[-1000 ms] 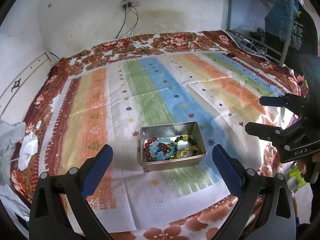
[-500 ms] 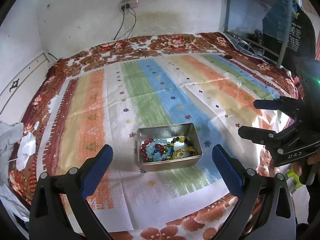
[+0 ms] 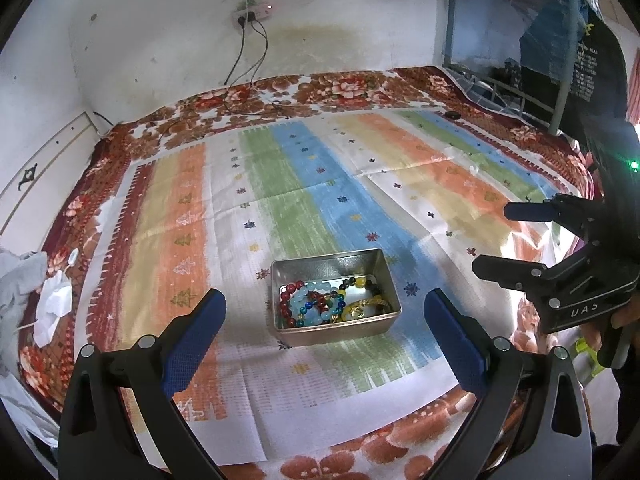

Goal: Organize jewelry

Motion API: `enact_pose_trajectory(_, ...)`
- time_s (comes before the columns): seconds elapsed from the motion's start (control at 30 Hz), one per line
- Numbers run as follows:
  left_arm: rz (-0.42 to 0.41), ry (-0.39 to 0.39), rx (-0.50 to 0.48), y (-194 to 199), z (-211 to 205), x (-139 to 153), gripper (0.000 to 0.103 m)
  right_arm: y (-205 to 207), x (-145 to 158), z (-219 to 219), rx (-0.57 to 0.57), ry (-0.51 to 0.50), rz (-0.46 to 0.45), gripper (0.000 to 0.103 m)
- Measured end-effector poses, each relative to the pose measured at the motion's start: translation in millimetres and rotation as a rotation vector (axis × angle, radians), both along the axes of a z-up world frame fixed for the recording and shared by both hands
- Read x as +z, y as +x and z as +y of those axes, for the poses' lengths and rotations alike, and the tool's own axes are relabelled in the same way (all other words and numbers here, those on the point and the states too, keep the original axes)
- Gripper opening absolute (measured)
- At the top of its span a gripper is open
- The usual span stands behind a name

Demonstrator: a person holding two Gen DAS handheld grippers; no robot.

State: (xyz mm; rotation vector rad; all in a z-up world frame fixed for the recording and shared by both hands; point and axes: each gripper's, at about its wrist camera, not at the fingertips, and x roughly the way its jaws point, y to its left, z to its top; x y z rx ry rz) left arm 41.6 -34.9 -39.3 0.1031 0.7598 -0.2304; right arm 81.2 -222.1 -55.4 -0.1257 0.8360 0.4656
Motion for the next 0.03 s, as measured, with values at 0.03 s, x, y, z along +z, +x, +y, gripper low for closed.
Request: enact_pose_trajectory(0.03, -0.001, -0.001, 0.001, -0.2, 0.2, 0.2, 0.097, -0.4, -0.1, 0.0, 0.000, 0.000, 0.000, 0.098)
